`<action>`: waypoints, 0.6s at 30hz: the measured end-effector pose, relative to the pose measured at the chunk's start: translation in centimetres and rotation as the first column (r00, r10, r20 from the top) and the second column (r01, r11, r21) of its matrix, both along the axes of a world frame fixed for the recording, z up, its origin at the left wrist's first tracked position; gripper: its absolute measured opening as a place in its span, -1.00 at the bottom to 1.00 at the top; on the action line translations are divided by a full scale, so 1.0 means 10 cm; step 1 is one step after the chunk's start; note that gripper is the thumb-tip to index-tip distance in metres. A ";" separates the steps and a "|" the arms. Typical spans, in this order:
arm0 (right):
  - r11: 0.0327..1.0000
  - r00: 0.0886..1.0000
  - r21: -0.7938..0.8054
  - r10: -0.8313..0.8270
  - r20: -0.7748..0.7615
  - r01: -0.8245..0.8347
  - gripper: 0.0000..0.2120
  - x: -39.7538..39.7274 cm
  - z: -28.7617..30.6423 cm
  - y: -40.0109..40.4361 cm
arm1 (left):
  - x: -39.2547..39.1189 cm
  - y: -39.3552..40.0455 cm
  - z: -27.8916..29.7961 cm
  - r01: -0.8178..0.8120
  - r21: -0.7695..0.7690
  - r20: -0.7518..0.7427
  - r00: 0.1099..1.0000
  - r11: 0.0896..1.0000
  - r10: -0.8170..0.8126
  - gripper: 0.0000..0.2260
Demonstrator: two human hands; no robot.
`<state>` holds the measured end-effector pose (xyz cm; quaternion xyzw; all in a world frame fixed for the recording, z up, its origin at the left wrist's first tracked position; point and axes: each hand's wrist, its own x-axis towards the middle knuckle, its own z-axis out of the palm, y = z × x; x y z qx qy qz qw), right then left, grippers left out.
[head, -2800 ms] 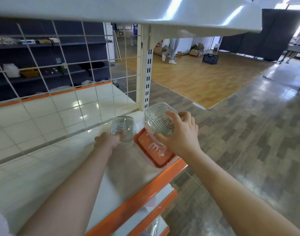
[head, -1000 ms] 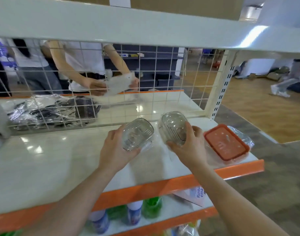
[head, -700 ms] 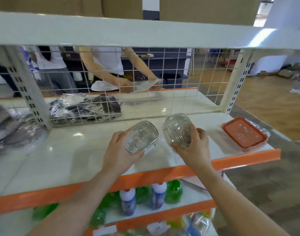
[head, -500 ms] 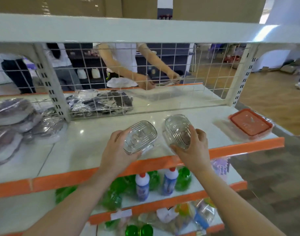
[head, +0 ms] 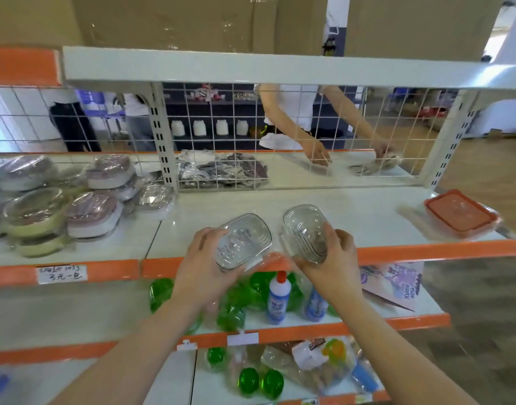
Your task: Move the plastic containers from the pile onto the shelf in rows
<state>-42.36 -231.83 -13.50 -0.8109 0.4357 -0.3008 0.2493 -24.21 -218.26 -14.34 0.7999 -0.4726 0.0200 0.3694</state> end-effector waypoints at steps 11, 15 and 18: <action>0.979 0.977 -0.011 0.205 -0.058 -0.206 -0.21 0.40 0.04 0.43 | 0.09 0.69 0.00 -0.335 -0.001 -0.140 0.933 0.942 0.332 -0.26; 0.966 0.963 -0.015 0.256 -0.084 -0.258 -0.20 0.62 -0.02 0.53 | 0.26 0.87 -0.02 -0.362 0.008 -0.144 0.922 0.932 0.359 -0.27; 0.958 0.956 -0.027 0.282 -0.087 -0.285 -0.20 0.86 -0.02 0.53 | 0.51 0.93 -0.03 -0.413 0.018 -0.135 0.901 0.911 0.411 -0.25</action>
